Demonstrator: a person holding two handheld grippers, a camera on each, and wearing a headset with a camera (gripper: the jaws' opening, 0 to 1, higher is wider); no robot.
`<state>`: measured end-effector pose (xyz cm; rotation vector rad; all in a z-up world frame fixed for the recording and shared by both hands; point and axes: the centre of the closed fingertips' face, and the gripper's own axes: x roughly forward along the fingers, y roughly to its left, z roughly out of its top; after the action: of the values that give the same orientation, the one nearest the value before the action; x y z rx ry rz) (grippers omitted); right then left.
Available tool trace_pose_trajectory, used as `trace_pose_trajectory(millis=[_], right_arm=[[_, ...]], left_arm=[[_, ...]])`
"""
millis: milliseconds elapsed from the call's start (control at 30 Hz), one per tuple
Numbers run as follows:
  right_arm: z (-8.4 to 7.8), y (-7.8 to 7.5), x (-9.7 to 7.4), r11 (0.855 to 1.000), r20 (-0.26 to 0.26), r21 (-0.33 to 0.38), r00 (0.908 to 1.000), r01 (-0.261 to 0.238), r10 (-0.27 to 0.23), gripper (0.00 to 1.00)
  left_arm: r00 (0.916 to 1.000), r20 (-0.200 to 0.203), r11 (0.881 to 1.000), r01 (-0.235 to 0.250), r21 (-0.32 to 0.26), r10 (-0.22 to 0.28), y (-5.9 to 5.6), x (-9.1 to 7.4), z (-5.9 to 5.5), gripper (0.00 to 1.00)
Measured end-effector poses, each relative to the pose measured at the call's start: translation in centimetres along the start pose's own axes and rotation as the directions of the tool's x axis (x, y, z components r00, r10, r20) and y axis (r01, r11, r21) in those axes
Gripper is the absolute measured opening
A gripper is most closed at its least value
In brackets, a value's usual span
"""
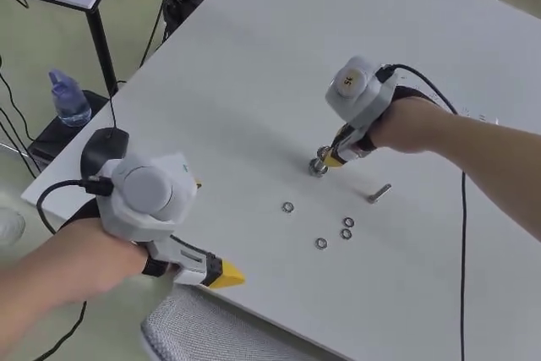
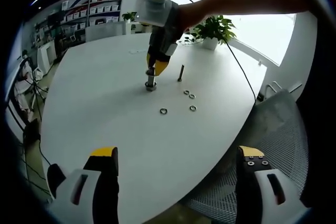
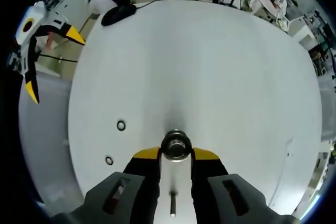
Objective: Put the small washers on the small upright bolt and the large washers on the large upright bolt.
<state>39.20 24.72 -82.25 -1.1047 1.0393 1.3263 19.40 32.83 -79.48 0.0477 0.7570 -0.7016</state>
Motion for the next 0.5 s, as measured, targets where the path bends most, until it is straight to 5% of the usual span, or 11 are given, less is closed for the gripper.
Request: trace_pose_trajectory(millis=[500], right_arm=[[-0.5, 0.3, 1.2, 1.0, -0.021, -0.011, 0.9998, 0.0, 0.0, 0.21]], left_arm=[[0.9999, 0.011, 1.0, -0.013, -0.001, 0.013, 0.6, 0.3, 0.4, 0.94]])
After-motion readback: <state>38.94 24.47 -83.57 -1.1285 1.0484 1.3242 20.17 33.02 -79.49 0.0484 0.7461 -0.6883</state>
